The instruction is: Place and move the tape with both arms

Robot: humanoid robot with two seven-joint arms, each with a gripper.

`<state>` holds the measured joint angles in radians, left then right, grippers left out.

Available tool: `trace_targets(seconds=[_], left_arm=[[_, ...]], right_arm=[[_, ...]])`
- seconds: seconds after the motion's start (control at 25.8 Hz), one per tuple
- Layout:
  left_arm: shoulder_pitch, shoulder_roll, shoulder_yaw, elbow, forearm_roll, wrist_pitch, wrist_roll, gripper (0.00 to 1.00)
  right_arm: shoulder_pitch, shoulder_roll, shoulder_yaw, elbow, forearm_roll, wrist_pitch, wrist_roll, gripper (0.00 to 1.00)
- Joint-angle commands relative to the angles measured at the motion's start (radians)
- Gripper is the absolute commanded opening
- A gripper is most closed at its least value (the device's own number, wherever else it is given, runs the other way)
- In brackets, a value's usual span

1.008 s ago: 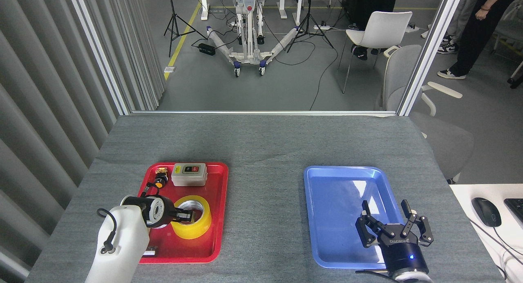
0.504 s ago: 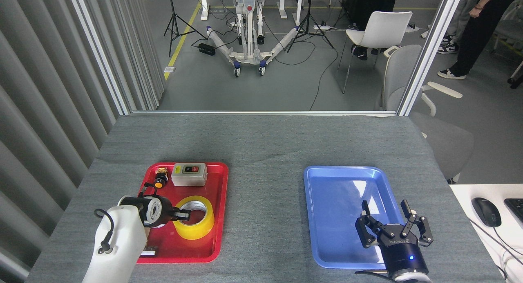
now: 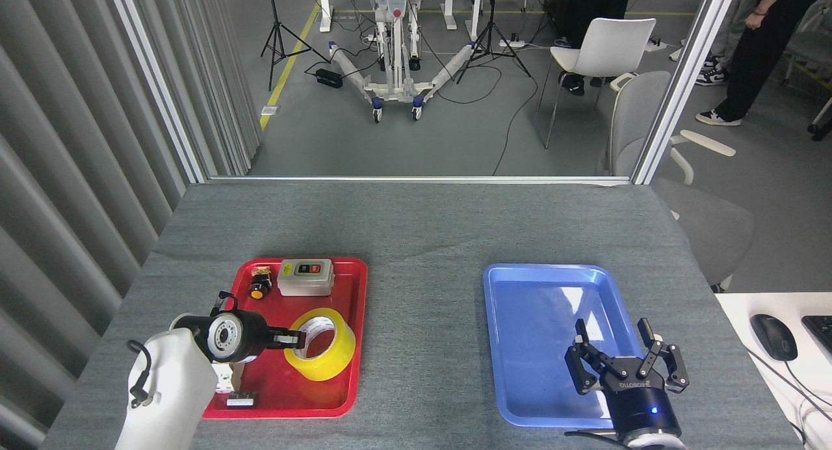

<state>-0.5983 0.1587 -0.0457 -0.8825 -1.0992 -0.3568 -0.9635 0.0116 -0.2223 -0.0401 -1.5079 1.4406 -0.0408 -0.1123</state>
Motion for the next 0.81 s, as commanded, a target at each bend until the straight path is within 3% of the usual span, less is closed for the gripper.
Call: trace_targets(seconds=[0.0, 0.31, 0.58, 0.78], left_arm=[[0.000, 0.002, 0.009, 0.031, 0.039, -0.042, 0.003, 0.00], [0.000, 0.007, 0.110, 0.080, 0.208, -0.277, 0.026, 0.00], [0.020, 0.007, 0.110, 0.070, 0.438, -0.429, 0.000, 0.00], [0.086, -0.002, 0.106, 0.070, 0.595, -0.429, -0.001, 0.00]], right_arm=[[-0.004, 0.000, -0.001, 0.000, 0.001, 0.002, 0.008, 1.00], [-0.015, 0.014, -0.004, 0.002, -0.003, 0.004, 0.003, 1.00], [-0.019, 0.009, -0.006, 0.000, -0.008, -0.004, -0.009, 1.00], [-0.025, 0.003, -0.006, 0.000, -0.016, -0.047, -0.078, 1.00]])
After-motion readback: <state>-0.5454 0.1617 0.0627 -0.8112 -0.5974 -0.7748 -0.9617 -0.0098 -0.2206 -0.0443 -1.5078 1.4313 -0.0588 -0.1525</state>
